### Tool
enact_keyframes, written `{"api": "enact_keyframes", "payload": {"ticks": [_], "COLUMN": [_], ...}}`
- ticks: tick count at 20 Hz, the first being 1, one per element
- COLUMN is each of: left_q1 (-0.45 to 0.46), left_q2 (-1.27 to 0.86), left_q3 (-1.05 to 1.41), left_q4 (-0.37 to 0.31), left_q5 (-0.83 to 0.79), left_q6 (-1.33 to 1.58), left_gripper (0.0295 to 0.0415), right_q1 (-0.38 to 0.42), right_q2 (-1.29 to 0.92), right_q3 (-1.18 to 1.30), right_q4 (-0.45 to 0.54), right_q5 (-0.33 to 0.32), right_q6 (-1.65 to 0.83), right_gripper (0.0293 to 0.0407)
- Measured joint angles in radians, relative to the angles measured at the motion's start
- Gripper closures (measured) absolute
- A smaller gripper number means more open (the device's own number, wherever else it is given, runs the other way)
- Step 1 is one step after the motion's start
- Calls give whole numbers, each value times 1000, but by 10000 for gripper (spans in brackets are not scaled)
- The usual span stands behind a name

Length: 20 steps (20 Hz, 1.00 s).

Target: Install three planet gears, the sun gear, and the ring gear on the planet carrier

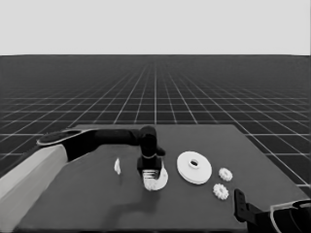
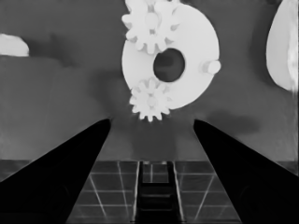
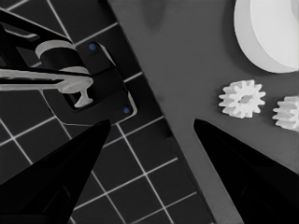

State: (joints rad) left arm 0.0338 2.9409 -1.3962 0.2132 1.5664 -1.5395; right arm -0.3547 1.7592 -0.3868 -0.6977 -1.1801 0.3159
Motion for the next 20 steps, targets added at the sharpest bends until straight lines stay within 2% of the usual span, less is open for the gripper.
{"api": "enact_keyframes", "payload": {"ticks": [6,7,8,9,10,12,16,17,18,20], "left_q1": [-20,-128,-233,-294,-328,-359,-374,-375,-375,-376], "left_q2": [-1,-267,-644,-876,-1007,-1126,-1179,-1182,-1184,-1185], "left_q3": [5,371,618,764,852,935,973,976,977,978], "left_q4": [-22,27,56,73,83,92,96,97,97,97], "left_q5": [0,-359,-578,-706,-782,-853,-886,-887,-888,-889], "left_q6": [-4,480,979,1354,1575,1781,1877,1883,1886,1889], "left_gripper": [326,303,301,308,317,324,326,326,326,326], "right_q1": [0,0,0,0,0,0,0,208,285,319], "right_q2": [0,0,0,0,0,0,0,119,210,305], "right_q3": [0,0,0,0,0,0,0,-164,-326,-516], "right_q4": [0,0,0,0,0,0,0,239,354,449], "right_q5": [0,0,0,0,0,0,0,-138,-206,-263], "right_q6": [0,0,0,0,0,0,0,378,572,723], "right_gripper": [315,315,315,315,315,315,315,304,307,313]}}
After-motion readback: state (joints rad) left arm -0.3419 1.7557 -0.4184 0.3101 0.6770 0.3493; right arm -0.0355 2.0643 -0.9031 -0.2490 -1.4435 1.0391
